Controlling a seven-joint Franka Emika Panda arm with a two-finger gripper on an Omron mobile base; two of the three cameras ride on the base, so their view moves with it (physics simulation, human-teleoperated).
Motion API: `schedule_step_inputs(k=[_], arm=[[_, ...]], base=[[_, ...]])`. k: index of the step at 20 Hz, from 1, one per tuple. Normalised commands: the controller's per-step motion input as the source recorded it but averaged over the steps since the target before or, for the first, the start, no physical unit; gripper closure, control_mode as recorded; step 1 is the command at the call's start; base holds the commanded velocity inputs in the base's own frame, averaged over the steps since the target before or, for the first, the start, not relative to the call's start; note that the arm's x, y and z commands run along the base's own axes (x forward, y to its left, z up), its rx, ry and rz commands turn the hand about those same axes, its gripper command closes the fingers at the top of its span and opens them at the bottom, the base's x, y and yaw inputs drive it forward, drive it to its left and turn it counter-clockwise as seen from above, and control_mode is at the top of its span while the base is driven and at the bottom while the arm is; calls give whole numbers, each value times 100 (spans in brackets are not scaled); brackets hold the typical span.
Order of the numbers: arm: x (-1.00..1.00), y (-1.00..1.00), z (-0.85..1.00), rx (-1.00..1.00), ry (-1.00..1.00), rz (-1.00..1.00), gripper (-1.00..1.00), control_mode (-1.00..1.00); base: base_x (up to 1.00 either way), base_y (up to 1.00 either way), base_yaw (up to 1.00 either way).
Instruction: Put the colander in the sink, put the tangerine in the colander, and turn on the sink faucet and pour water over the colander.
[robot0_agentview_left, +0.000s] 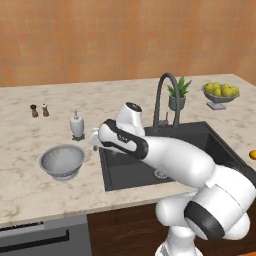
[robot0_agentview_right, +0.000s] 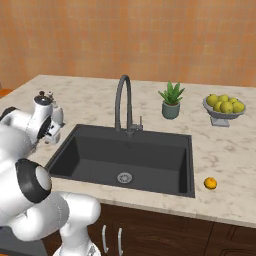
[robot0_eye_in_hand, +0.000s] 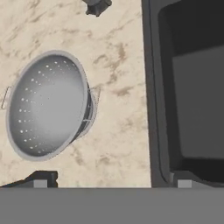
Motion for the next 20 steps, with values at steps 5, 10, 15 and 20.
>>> schedule_step_inputs(k=[5, 10, 15, 20], arm=[[41, 47, -38, 0, -3, -8, -100, -100], [40, 53, -30, 0, -5, -8, -100, -100], [30, 37, -31, 0, -3, -10, -100, -100], [26, 22, -30, 0, 0, -10, -100, -100]], base=[[0, 0, 0], [0, 0, 0], [0, 0, 0], [0, 0, 0]])
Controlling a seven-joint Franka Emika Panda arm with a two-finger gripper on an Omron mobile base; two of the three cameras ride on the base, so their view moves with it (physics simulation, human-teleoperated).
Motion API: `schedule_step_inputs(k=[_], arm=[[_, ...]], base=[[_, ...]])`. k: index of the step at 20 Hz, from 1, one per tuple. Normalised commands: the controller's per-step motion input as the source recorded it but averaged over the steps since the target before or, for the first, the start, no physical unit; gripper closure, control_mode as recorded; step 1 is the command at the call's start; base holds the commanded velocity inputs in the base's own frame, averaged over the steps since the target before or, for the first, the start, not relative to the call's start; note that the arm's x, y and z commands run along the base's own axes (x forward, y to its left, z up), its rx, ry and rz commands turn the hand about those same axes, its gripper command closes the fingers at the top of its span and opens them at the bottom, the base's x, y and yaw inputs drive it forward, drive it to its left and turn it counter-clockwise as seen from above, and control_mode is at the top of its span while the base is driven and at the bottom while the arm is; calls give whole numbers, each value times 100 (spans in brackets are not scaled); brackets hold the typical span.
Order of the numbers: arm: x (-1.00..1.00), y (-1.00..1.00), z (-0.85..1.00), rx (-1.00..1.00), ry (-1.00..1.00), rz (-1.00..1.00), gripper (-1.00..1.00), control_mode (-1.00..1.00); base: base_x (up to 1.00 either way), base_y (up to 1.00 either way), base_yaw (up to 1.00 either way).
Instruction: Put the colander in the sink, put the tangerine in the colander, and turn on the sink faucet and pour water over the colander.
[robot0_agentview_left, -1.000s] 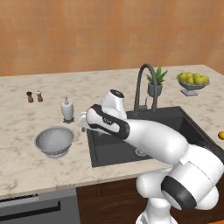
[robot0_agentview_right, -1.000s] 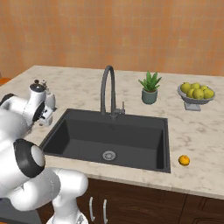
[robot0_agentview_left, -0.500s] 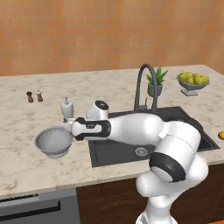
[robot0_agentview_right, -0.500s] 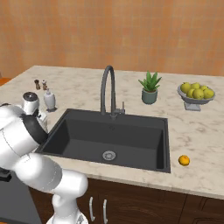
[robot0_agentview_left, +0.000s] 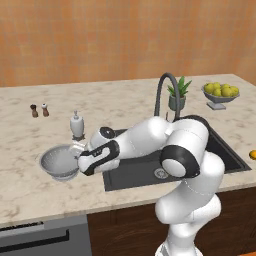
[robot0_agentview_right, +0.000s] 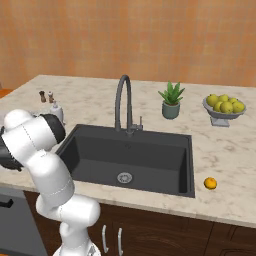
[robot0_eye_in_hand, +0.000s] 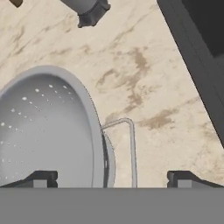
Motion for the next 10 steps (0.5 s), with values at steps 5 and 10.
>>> schedule_step_inputs(k=[5, 10], arm=[[26, 21, -26, 0, 0, -9, -100, -100], [8, 25, -9, 0, -2, -6, 100, -100]], base=[[0, 0, 0], [0, 0, 0]])
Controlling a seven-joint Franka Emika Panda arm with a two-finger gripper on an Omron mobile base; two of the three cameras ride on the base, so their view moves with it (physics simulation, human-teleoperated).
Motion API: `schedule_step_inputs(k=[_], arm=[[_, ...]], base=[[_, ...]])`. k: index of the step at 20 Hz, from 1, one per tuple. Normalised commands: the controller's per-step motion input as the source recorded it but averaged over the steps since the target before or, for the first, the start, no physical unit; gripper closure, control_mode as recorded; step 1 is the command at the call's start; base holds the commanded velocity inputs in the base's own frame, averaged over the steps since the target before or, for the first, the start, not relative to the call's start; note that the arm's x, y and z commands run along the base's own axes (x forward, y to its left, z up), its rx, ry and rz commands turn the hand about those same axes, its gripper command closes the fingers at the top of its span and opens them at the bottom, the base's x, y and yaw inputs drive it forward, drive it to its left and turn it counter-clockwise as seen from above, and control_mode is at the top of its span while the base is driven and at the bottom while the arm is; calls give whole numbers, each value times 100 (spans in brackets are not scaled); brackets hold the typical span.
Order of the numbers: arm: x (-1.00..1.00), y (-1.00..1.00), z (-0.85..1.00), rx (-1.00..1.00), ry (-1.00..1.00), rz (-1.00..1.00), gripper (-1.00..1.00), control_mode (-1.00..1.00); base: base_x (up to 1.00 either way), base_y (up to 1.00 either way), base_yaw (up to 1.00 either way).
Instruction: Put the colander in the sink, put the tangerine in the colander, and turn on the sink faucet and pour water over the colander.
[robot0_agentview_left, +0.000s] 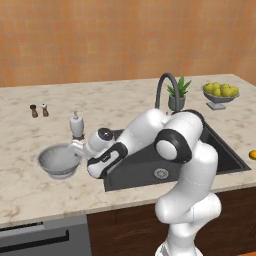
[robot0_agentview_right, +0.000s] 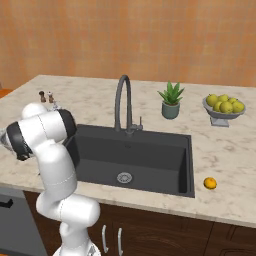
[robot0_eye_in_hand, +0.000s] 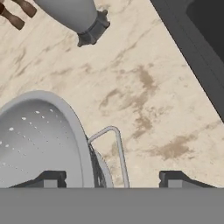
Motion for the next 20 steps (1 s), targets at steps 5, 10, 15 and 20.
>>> schedule_step_inputs(k=[5, 10, 15, 20], arm=[[-1, 5, 0, 0, -4, -9, 100, -100], [-22, 0, 22, 0, -9, -13, 100, -100], [-57, -10, 93, 4, -22, -10, 100, -100], [-57, -29, 100, 16, -20, -4, 100, -100]], base=[[0, 0, 0], [0, 0, 0], [0, 0, 0], [0, 0, 0]])
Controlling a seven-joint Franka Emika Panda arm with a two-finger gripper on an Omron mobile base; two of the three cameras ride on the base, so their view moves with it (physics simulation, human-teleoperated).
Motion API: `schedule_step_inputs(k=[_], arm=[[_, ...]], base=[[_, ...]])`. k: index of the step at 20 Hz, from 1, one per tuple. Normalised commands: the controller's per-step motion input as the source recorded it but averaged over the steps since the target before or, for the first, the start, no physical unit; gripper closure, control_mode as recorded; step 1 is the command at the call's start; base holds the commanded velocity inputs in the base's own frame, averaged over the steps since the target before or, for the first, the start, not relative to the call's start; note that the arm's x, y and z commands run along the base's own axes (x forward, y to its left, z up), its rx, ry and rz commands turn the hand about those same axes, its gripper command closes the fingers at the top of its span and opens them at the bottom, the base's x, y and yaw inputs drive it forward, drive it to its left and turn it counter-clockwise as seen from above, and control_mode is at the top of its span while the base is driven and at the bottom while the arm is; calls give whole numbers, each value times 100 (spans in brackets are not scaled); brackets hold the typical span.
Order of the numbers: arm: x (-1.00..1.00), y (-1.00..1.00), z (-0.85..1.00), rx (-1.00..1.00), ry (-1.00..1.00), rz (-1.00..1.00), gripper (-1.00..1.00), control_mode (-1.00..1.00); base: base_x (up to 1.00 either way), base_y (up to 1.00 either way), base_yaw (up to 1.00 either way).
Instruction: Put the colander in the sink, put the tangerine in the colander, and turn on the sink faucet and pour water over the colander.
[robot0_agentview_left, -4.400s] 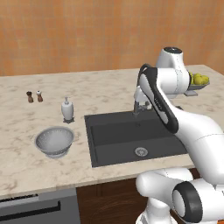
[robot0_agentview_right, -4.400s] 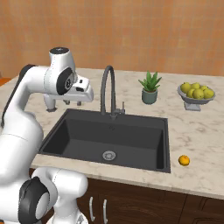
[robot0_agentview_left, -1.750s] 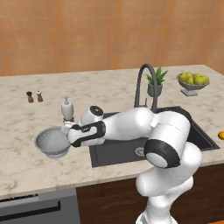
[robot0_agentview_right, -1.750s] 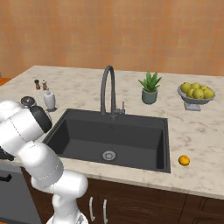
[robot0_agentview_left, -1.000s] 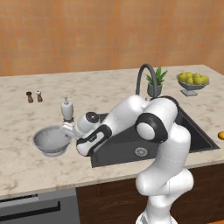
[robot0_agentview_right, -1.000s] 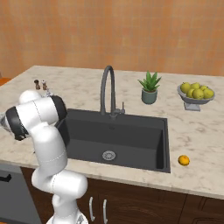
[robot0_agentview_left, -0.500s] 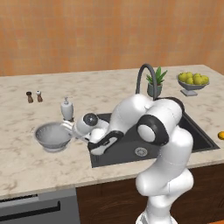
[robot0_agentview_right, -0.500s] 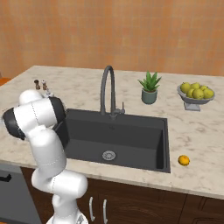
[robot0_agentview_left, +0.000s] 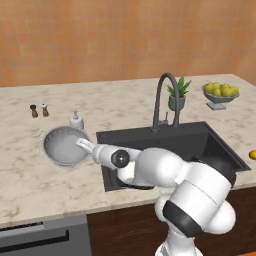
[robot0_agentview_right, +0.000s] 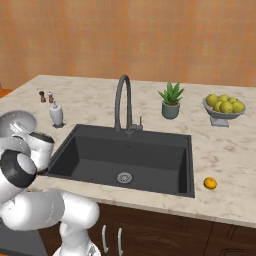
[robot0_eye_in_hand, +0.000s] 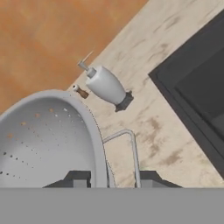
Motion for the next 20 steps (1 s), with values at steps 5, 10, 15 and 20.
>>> schedule_step_inputs(k=[5, 10, 15, 20], arm=[[-29, -27, 100, 26, -17, 0, 100, -100], [-1, -5, 100, 29, -14, 0, 100, -100], [0, 0, 100, 26, -15, 0, 100, -100], [0, 0, 100, 21, -13, 0, 100, -100]], base=[[0, 0, 0], [0, 0, 0], [0, 0, 0], [0, 0, 0]])
